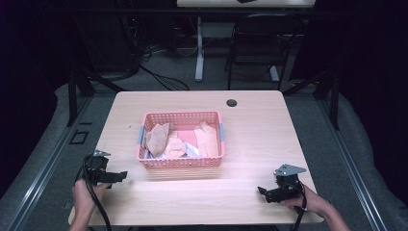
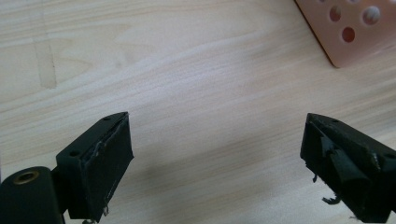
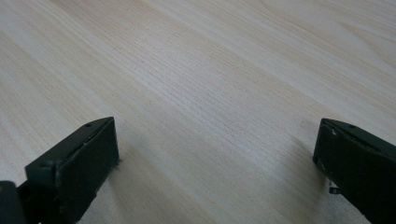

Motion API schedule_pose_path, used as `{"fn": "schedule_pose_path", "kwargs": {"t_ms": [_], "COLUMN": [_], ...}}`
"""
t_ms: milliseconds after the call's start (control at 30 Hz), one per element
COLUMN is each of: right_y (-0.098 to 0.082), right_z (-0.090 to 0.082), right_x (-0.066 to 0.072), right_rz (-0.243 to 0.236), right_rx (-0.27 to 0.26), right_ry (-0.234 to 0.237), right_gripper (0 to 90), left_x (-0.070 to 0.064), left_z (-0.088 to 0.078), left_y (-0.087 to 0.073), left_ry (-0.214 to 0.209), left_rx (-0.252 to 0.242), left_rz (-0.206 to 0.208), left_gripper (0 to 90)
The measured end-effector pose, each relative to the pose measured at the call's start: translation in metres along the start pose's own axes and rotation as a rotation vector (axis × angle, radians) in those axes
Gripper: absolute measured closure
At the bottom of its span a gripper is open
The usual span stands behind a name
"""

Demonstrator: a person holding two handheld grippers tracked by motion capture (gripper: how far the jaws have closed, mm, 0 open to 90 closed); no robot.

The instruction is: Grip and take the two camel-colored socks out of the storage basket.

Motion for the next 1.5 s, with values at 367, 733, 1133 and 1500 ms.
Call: {"fn": "schedule_pose_path", "kwargs": {"t_ms": [367, 733, 1133, 1500], "right_y": [0.000, 0.000, 0.000, 0.000], "right_z": [0.000, 0.000, 0.000, 0.000], "right_x": [0.000, 0.000, 0.000, 0.000], "right_rz": [0.000, 0.000, 0.000, 0.000], "right_rx": [-0.002, -0.002, -0.002, -0.001], "right_ry": [-0.001, -0.001, -0.001, -0.001], "right_gripper": [0.0, 0.0, 0.0, 0.0], "left_x": [-0.001, -0.009, -0.024, -0.039], "left_z": [-0.001, -0.022, -0.043, -0.038], "left_y": [0.002, 0.018, 0.046, 0.076], "left_ry": [-0.026, -0.005, -0.019, -0.089], "left_rx": [0.014, -0.015, -0.038, 0.030], "left_rz": [0.033, 0.066, 0.169, 0.200], "left_gripper": [9.0, 2.8, 0.3, 0.2]}}
Point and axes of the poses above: each handheld gripper's, and its own axes: z roughly forward along the jaws, y roughly out of its top, x roughly to its left, the point moved 3 cm from there along z, roughly forward along the jaws, and after that the axes turned 8 degrees about -y, right-handed, at the moved point
